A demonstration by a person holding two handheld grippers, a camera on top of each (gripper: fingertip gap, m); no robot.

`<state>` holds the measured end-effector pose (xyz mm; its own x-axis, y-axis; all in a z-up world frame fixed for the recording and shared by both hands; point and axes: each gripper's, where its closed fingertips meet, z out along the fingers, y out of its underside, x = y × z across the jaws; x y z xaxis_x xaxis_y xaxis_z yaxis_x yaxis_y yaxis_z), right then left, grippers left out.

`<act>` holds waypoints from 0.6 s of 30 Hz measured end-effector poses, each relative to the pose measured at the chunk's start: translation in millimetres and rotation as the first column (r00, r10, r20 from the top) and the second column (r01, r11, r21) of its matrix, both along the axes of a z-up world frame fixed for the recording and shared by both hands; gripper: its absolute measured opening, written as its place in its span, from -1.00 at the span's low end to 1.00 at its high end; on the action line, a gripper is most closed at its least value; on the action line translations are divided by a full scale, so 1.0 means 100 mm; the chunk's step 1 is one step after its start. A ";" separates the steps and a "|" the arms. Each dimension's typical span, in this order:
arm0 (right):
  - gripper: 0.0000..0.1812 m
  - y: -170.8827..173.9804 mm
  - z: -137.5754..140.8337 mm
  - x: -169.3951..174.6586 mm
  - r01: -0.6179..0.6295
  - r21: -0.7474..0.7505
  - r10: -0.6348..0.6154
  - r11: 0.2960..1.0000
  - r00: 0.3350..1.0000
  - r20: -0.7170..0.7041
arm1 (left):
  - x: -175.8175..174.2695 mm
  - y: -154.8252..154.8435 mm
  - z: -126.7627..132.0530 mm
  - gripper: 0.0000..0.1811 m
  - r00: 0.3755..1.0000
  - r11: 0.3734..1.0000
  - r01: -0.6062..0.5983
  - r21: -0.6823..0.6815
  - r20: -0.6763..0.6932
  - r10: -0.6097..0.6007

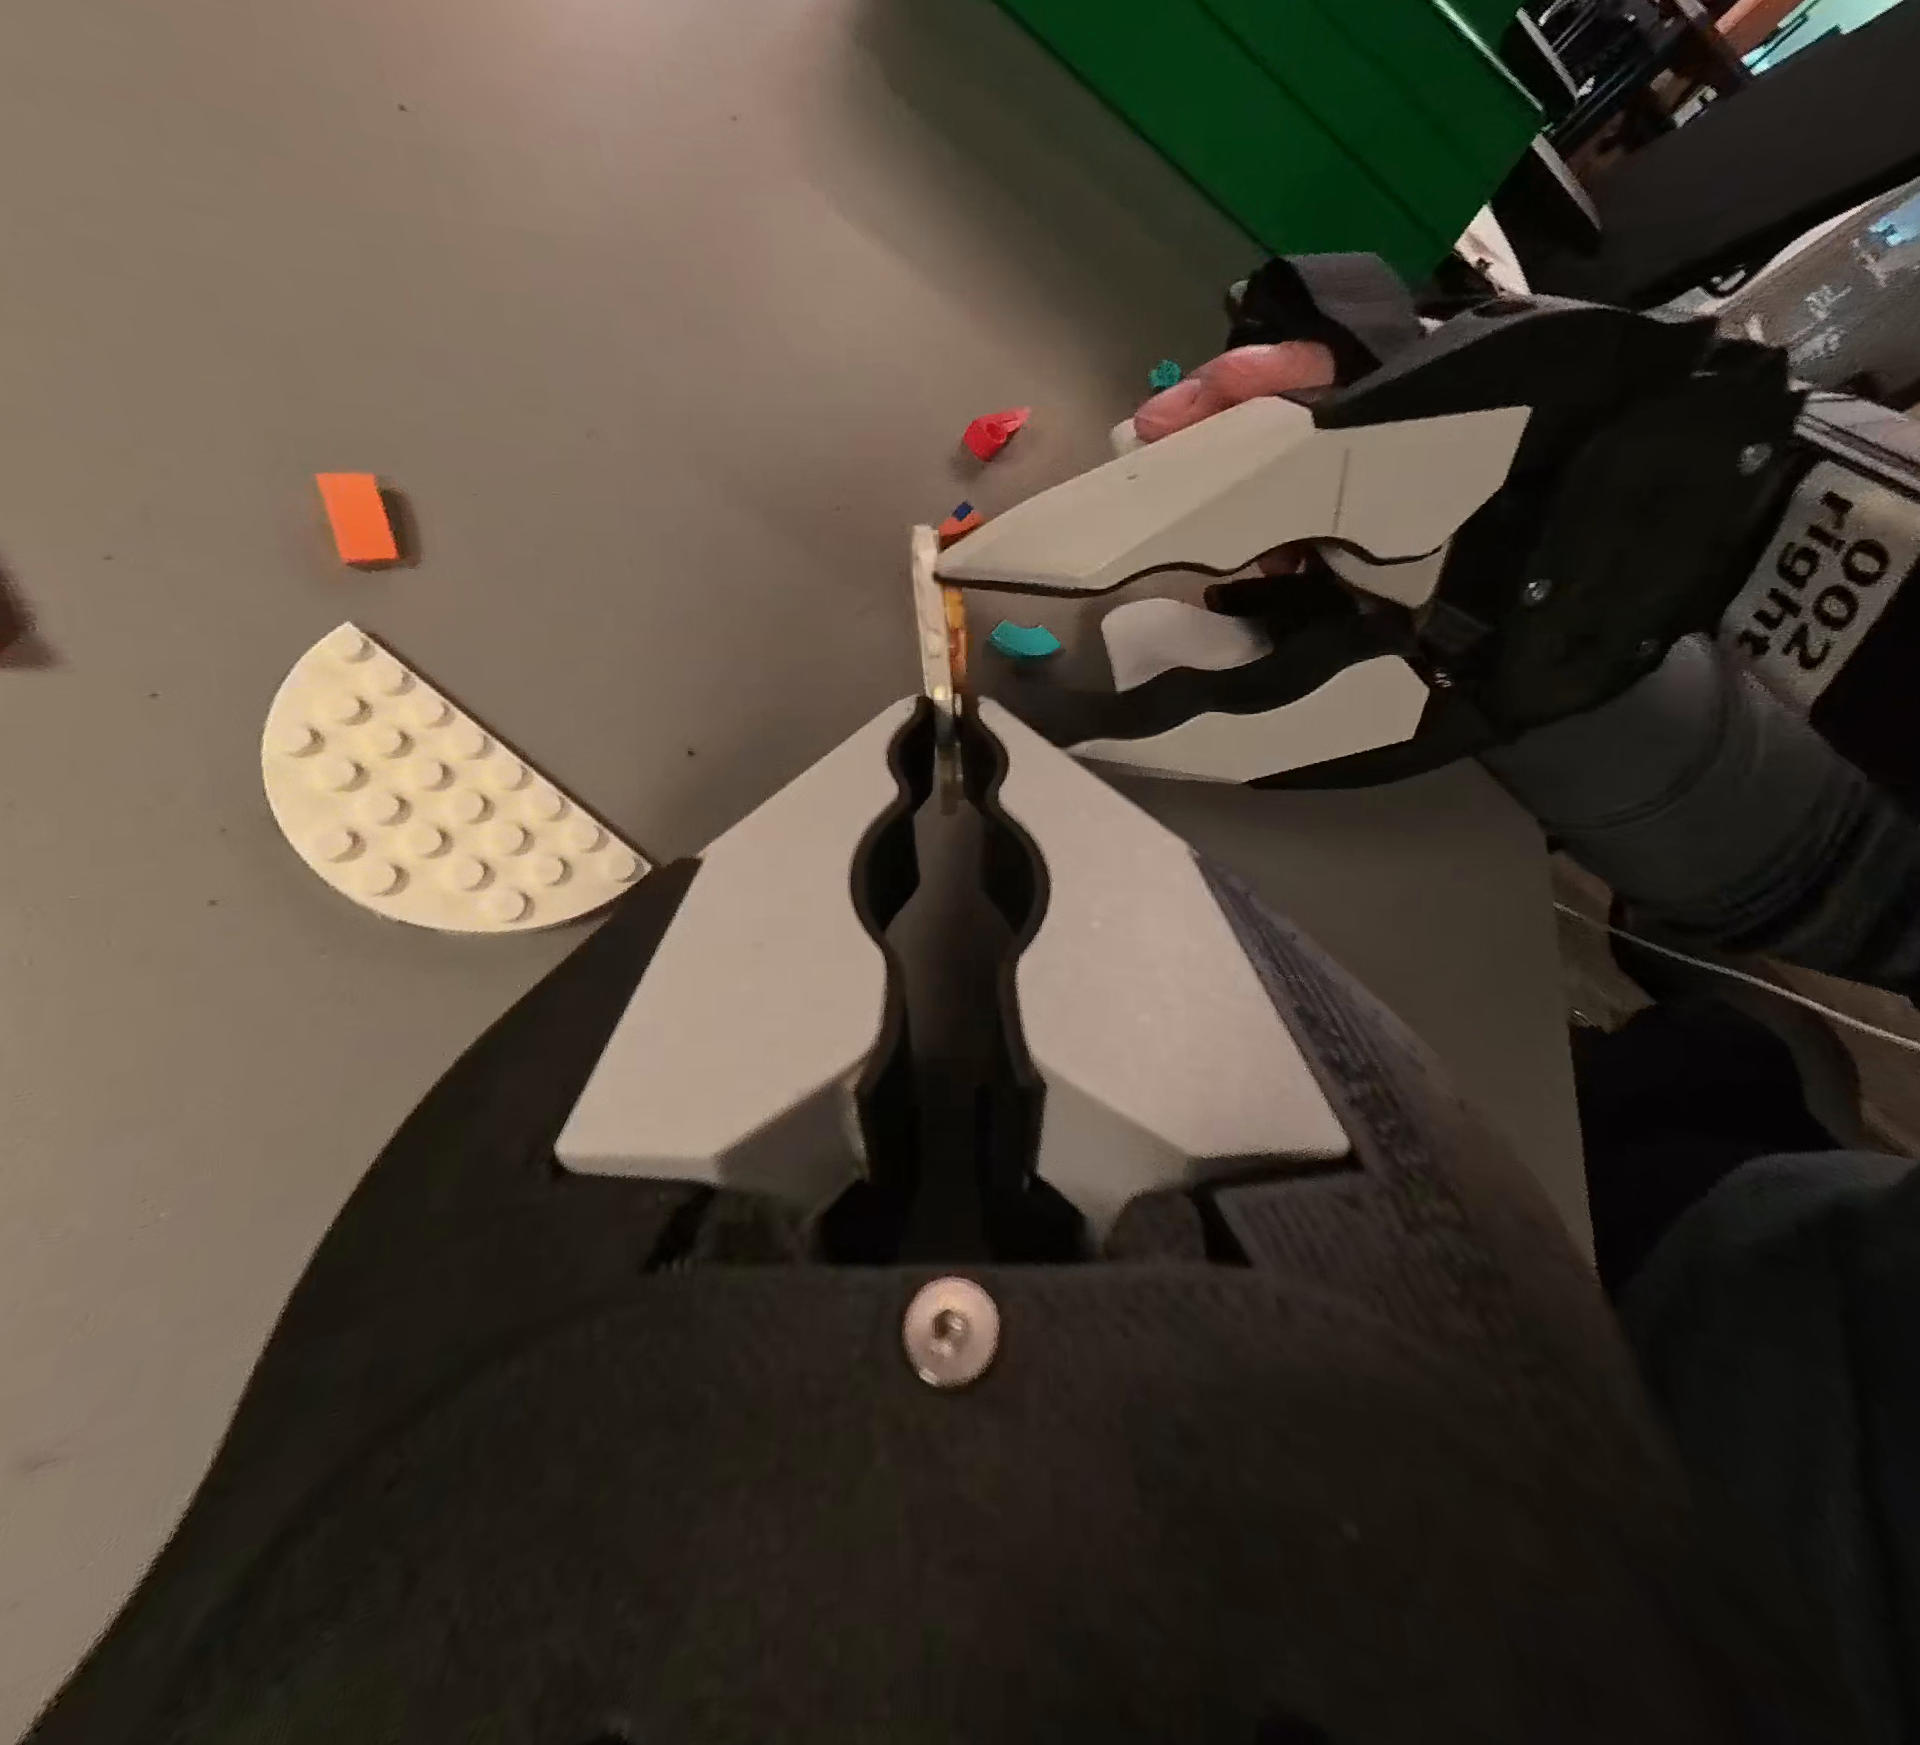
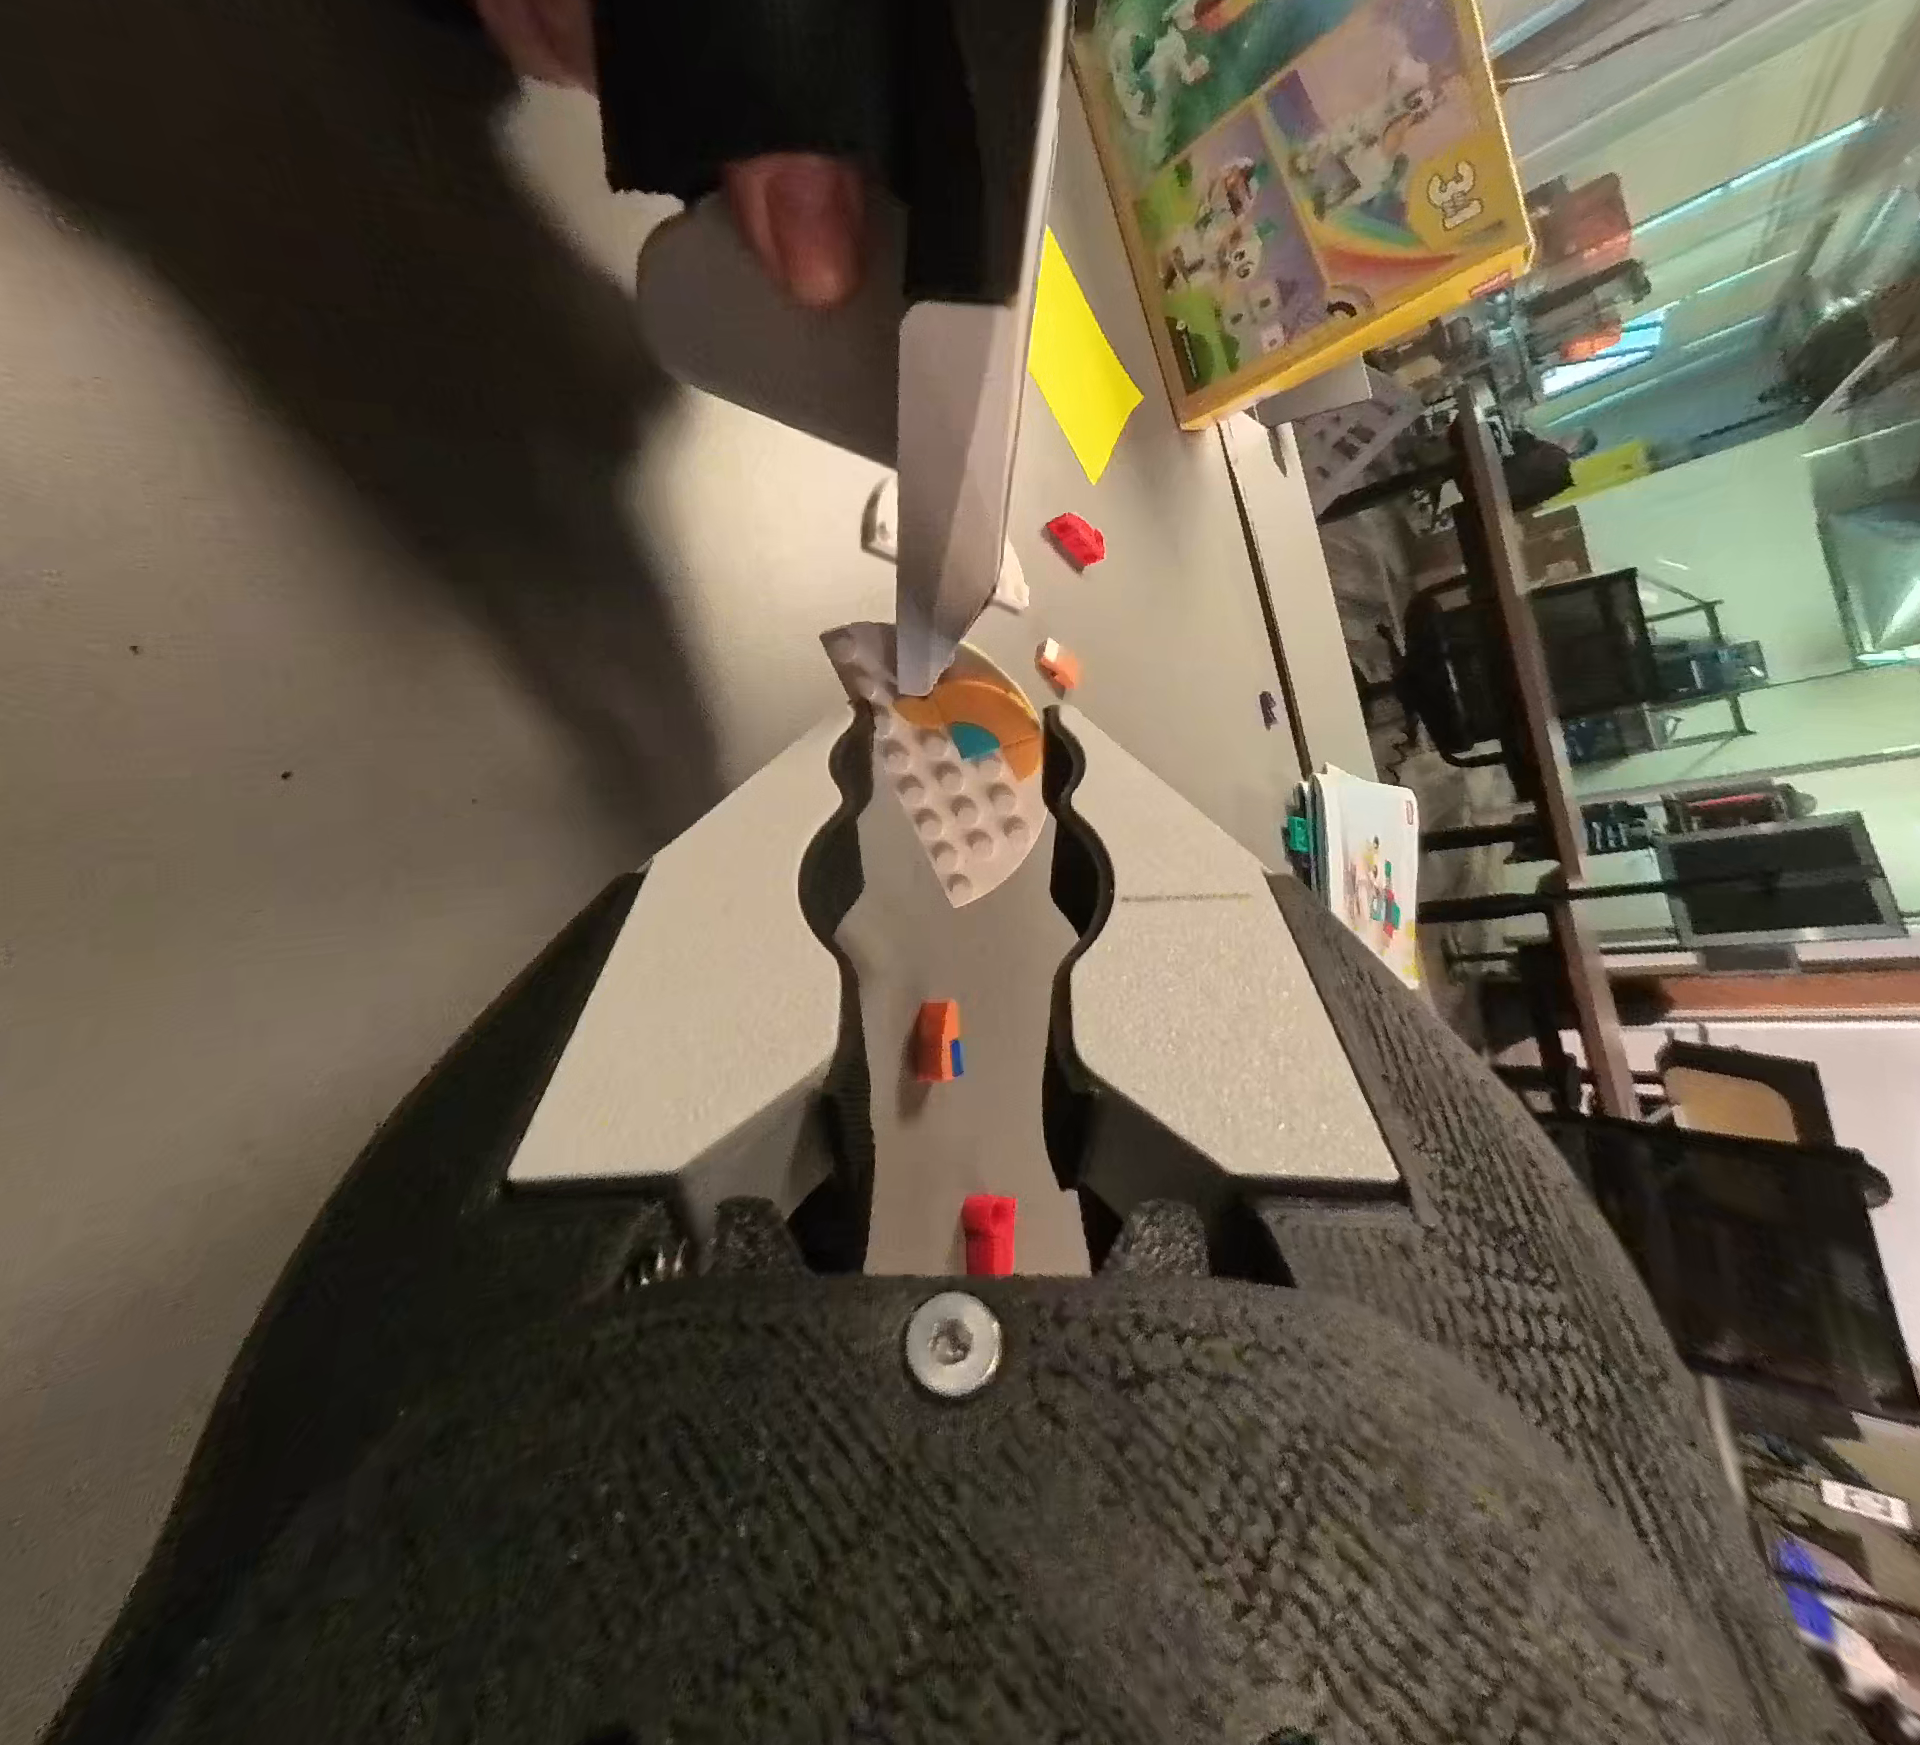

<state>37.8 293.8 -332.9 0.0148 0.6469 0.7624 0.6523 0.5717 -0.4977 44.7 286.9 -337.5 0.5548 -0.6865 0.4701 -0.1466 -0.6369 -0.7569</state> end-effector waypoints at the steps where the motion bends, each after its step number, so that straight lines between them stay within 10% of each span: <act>1: -0.65 0.00 0.01 0.00 -0.006 -0.005 0.006 1.000 1.000 -0.006 | 0.00 -0.01 0.01 -0.96 1.000 1.000 0.007 0.004 -0.001 -0.007; 6: -0.51 -0.03 0.07 0.02 -0.033 -0.047 0.031 0.998 0.998 -0.055 | 0.03 -0.07 -0.05 -0.96 0.987 0.991 0.090 0.101 -0.141 -0.076; 10: -0.53 0.09 0.46 0.09 -0.032 -0.295 -0.084 0.955 0.925 -0.372 | -0.10 0.23 0.24 -0.97 0.987 0.936 -0.141 0.323 -0.032 0.160; 14: -0.53 0.16 0.85 0.02 -0.317 -0.683 -0.370 0.658 0.655 -0.659 | -0.21 0.28 0.72 -0.97 0.946 0.738 -0.318 0.595 0.149 0.288; 18: -0.50 0.14 0.89 -0.16 -0.531 -0.748 -0.508 0.397 0.552 -0.661 | -0.14 0.20 0.87 -0.96 0.937 0.597 -0.283 0.751 0.082 0.341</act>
